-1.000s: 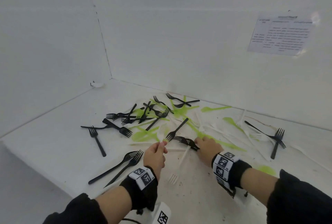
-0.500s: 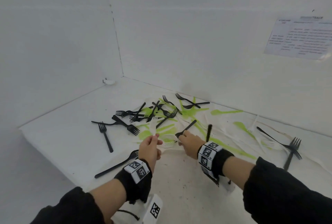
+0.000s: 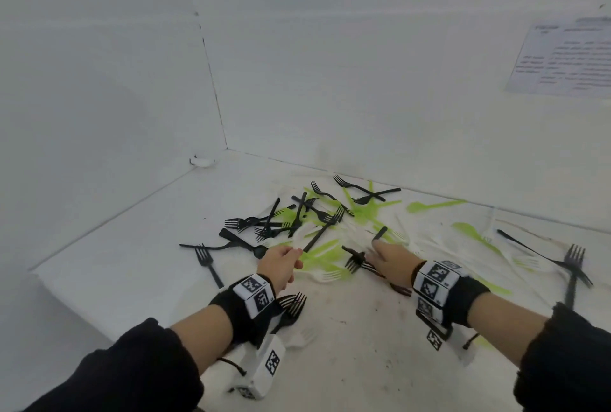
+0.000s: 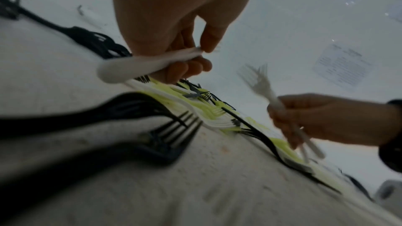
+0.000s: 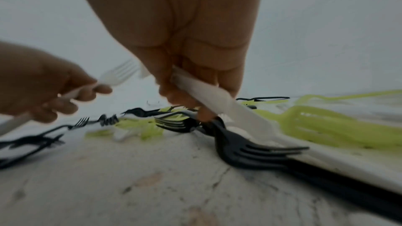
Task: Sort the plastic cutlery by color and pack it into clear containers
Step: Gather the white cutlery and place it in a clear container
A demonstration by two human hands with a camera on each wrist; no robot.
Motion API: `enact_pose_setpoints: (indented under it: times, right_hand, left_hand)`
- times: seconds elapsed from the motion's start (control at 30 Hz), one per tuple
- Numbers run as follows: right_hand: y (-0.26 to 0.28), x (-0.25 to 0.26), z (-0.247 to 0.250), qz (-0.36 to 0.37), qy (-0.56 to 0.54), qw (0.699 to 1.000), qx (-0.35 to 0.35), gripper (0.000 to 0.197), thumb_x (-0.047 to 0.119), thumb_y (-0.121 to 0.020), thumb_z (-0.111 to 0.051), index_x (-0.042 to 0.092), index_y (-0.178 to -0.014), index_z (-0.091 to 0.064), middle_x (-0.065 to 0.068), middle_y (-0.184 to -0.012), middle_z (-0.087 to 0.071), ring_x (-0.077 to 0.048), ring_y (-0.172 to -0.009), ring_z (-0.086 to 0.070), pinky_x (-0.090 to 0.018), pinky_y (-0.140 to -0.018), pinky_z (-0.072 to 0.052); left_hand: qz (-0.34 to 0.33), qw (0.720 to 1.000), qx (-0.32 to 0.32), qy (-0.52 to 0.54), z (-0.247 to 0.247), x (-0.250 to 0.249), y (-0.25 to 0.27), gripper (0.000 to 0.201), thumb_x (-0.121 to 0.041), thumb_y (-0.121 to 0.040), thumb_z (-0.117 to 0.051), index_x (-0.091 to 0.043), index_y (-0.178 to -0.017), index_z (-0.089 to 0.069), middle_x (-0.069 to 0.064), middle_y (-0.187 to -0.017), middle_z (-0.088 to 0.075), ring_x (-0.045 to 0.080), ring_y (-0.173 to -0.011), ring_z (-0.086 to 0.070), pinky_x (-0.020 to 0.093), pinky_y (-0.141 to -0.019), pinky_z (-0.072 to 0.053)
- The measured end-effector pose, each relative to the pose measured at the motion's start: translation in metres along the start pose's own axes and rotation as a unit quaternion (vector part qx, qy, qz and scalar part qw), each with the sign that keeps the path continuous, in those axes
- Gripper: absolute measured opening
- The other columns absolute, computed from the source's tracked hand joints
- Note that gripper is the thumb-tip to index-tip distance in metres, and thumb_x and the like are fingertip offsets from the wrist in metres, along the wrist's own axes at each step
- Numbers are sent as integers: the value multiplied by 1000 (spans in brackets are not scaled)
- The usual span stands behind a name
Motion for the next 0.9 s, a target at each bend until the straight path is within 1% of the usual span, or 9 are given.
enact_pose_setpoints:
  times: [0.1,0.17,0.23,0.3,0.37,0.47,0.6,0.73,0.9]
  right_hand:
    - [0,6,0,-64,-107,992,-38,20,29,-93,-49,12,-84,-42,-4,-84,-48,-20,-76,-47,-25,-54,-31]
    - [-5,19,-14,-83,-84,993,3,33,42,-91,-51,10,-84,-47,-3,-75,-51,-15,-57,-46,-20,-46,-33]
    - [-16,34,-26,-84,-16,996,20,47,51,-91,-47,6,-80,-55,0,-63,-52,-10,-49,-44,-20,-48,-37]
    - [-24,43,-34,-93,18,995,12,52,52,-88,-51,3,-88,-65,-1,-70,-61,-13,-64,-56,-24,-63,-47]
    - [-32,46,-38,-115,29,993,-5,42,45,-86,-57,6,-100,-62,-7,-98,-65,-22,-95,-62,-29,-80,-49]
    - [-37,41,-39,-143,-1,989,-29,28,36,-85,-59,11,-96,-56,-8,-104,-61,-25,-106,-58,-28,-80,-47]
    - [-39,37,-38,-156,-22,987,-33,30,35,-82,-64,10,-99,-62,-7,-108,-64,-23,-101,-61,-28,-76,-46]
    - [-38,43,-14,-128,-123,977,-114,9,23,-90,-56,15,-94,-57,5,-83,-54,-15,-88,-51,-21,-72,-35]
    - [-31,59,31,-93,-190,953,-219,10,14,-92,-52,15,-92,-62,1,-87,-56,-15,-84,-49,-21,-65,-33]
  left_hand:
    - [-54,982,62,-170,0,-3,-14,21,-25,-95,-48,-13,-82,-58,-2,-76,-59,9,-49,-42,18,-43,-30]
    - [-83,970,63,-221,0,-6,-23,23,-23,-96,-46,-12,-82,-61,0,-80,-61,6,-51,-43,17,-47,-33]
    - [-85,969,63,-225,0,-7,-30,26,-20,-97,-43,-7,-95,-65,-2,-78,-59,7,-56,-46,18,-50,-36]
    - [-95,964,67,-240,0,-6,-35,30,-18,-98,-41,-5,-107,-67,0,-81,-60,14,-72,-54,22,-62,-39]
    - [-114,952,62,-276,3,-6,-39,31,-18,-98,-40,-8,-110,-66,8,-100,-65,21,-96,-59,23,-76,-39]
    - [-121,947,61,-291,6,-1,-47,31,-19,-98,-40,-9,-111,-67,10,-115,-65,24,-110,-57,24,-84,-39]
    - [-112,949,69,-285,8,9,-55,30,-17,-98,-40,-8,-107,-68,12,-114,-66,25,-108,-58,25,-88,-40]
    - [-133,954,51,-264,13,8,-53,31,-18,-98,-39,-8,-105,-68,11,-109,-66,25,-105,-58,27,-89,-41]
    - [-102,987,70,-105,15,5,-54,25,-18,-98,-42,-7,-97,-64,0,-73,-58,18,-74,-56,32,-79,-53]
Point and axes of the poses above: each hand's wrist, its own y-axis away from the middle knuckle, its own z-axis out of the back of the hand, x = y × z, the point moved 5 cm from there along -y, towards the middle knuckle
